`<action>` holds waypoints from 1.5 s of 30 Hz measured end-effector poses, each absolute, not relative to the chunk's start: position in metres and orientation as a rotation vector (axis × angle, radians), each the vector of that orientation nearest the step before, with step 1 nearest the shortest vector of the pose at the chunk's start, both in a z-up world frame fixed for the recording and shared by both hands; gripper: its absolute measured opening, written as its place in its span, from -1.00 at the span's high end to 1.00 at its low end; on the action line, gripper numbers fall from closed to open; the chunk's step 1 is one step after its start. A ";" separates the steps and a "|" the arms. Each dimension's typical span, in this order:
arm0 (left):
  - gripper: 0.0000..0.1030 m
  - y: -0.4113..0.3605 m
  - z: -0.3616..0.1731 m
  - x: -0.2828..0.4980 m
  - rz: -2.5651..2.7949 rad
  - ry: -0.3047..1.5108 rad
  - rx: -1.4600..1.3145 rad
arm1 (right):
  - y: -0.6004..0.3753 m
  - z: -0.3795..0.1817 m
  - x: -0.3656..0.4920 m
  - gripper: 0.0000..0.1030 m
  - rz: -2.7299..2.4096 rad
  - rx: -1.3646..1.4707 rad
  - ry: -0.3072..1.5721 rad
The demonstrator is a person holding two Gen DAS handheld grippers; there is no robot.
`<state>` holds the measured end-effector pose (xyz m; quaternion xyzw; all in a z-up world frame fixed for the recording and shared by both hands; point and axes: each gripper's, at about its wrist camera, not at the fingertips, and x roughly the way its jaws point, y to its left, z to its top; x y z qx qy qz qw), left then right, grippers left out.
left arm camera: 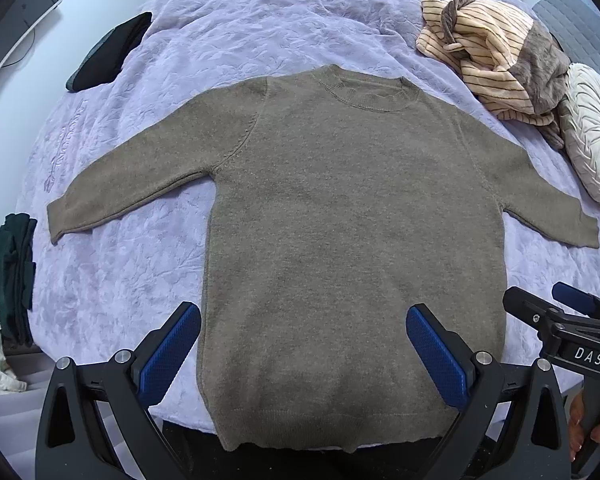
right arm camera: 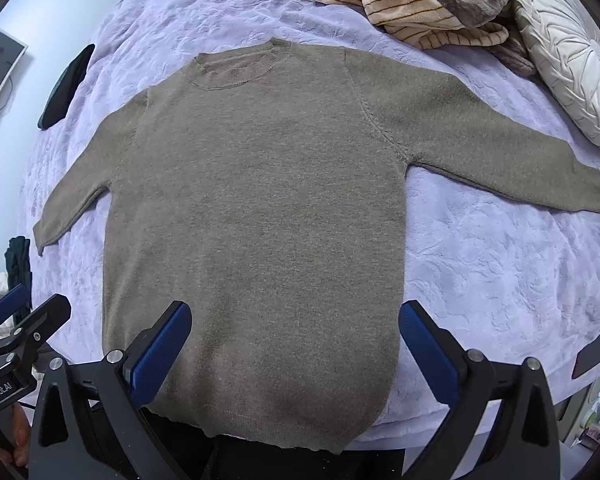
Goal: Fold small clothes
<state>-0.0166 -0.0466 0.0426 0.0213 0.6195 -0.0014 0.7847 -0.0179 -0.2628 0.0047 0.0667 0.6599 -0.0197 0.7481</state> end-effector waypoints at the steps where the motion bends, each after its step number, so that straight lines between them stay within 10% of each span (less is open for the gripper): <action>1: -1.00 -0.047 0.043 -0.017 -0.004 1.334 0.045 | -0.261 0.005 -0.019 -1.00 -0.040 0.143 1.444; 45: -1.00 -0.042 0.040 -0.022 -0.032 1.332 0.010 | -0.264 0.006 -0.020 -1.00 -0.090 0.138 1.443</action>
